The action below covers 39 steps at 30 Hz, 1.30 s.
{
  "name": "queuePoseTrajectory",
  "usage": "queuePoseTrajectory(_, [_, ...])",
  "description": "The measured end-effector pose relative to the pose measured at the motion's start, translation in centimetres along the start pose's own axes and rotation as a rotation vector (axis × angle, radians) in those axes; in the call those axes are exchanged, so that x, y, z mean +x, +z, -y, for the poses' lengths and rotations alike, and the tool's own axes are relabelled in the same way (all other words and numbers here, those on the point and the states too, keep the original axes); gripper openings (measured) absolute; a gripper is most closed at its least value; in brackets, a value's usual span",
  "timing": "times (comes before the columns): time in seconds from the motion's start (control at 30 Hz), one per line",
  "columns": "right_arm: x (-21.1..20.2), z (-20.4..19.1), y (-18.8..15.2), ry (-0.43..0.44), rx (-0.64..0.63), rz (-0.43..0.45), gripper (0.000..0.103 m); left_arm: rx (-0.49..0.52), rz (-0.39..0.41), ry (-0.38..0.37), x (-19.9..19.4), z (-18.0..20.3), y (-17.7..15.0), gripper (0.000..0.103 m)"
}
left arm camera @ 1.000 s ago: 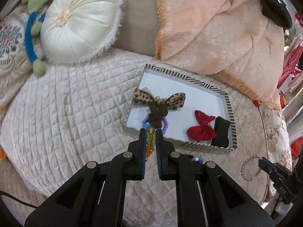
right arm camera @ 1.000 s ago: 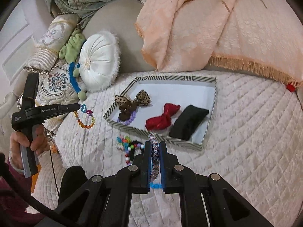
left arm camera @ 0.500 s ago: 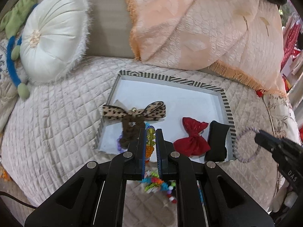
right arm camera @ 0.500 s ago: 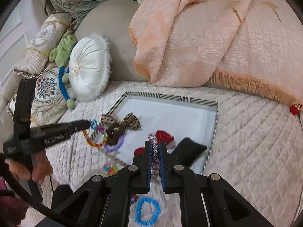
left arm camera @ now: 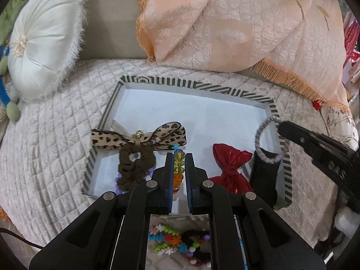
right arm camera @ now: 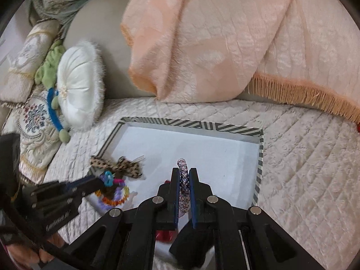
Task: Organize jewelry
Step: 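Lower the orange bracelet into the tray with the left tool while the right tool releases the grey bracelet inside, then withdraw both open tools from the tray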
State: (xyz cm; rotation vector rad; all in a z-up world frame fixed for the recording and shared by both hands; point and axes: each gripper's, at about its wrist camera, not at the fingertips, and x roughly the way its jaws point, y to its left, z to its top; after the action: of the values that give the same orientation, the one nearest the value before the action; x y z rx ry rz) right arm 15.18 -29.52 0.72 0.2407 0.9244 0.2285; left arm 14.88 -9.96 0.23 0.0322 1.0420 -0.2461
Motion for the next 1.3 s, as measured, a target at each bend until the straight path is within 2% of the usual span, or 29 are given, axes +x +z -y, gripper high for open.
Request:
queuePoseTrajectory(0.27, [5.1, 2.5, 0.7, -0.057, 0.031, -0.073, 0.007, -0.038, -0.059, 0.058, 3.9, -2.0, -0.5, 0.008])
queuePoseTrajectory(0.5, [7.2, 4.0, 0.4, -0.130, 0.042, -0.104, 0.008, -0.040, -0.075, 0.063, 5.2, -2.7, -1.1, 0.008])
queuePoseTrajectory(0.53, [7.2, 4.1, 0.4, -0.125, 0.044, -0.100, 0.010, -0.037, -0.075, 0.064, 5.3, -2.6, -1.1, 0.008])
queuePoseTrajectory(0.57, [7.2, 4.1, 0.4, -0.119, 0.045, -0.094, 0.022, -0.034, -0.074, 0.065, 5.2, -2.5, -1.3, 0.008])
queuePoseTrajectory(0.63, [6.8, 4.2, 0.5, -0.113, 0.046, -0.072, 0.044, -0.038, -0.076, 0.058, 5.2, -2.4, -1.3, 0.008])
queuePoseTrajectory(0.77, [5.2, 3.9, 0.3, -0.099, 0.039, -0.042, 0.044, -0.033, -0.070, 0.064, 4.9, -2.1, -1.5, 0.011])
queuePoseTrajectory(0.83, [4.2, 3.5, -0.2, -0.077, 0.039, -0.033, 0.044, -0.028, -0.064, 0.067, 4.5, -1.9, -1.6, 0.021])
queuePoseTrajectory(0.9, [3.2, 2.9, -0.8, -0.062, 0.033, -0.031, 0.044, -0.025, -0.055, 0.054, 3.9, -1.8, -1.9, 0.040])
queuePoseTrajectory(0.93, [2.6, 2.6, -1.2, -0.057, 0.029, -0.027, 0.044, -0.025, -0.048, 0.051, 3.6, -1.7, -2.0, 0.041])
queuePoseTrajectory(1.3, [-2.2, -1.0, -5.4, -0.091, 0.018, 0.011, 0.045, -0.009, 0.026, 0.097, -1.2, -1.1, -4.5, 0.043])
